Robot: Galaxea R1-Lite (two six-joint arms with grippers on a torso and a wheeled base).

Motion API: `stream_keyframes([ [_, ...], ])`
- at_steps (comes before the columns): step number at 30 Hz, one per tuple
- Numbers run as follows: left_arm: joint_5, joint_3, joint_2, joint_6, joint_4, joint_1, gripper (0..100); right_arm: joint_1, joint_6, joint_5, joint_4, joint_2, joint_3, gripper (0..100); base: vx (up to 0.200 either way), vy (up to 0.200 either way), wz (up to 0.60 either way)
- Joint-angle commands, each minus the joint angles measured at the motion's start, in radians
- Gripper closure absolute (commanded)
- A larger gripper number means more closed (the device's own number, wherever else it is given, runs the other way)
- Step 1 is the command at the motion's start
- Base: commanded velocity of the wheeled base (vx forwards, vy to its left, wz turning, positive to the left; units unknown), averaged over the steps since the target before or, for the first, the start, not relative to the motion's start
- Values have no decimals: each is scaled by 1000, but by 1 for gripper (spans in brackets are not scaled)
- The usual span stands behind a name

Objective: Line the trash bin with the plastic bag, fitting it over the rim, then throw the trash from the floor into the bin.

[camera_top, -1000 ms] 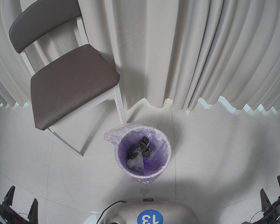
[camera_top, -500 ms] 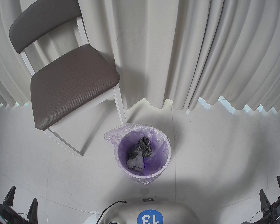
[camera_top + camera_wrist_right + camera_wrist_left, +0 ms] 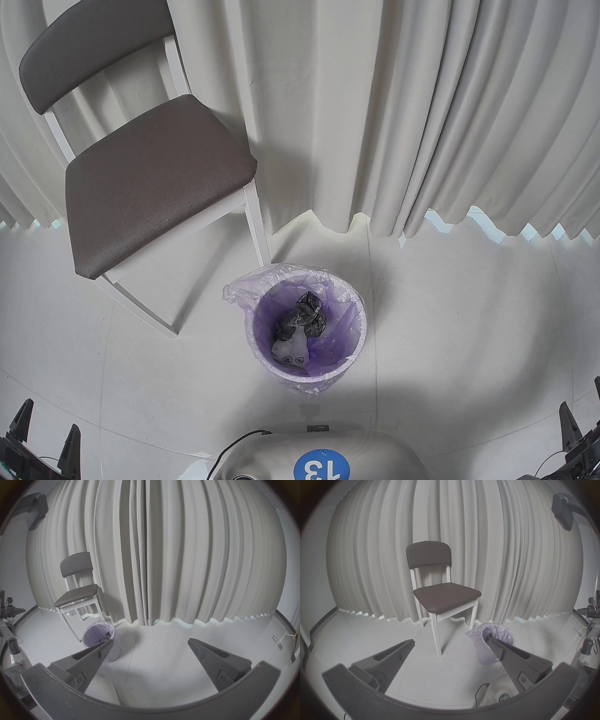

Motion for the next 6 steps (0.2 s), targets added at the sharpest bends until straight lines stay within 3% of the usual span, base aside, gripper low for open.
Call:
stream_keyframes([
  [1,0,18,-15,0,-1,0,0,0,4,-2,-1,-13,18,0,0,0,0],
  [6,0,18,-16,0,1,0,0,0,7,-5,-1,-13,18,0,0,0,0],
])
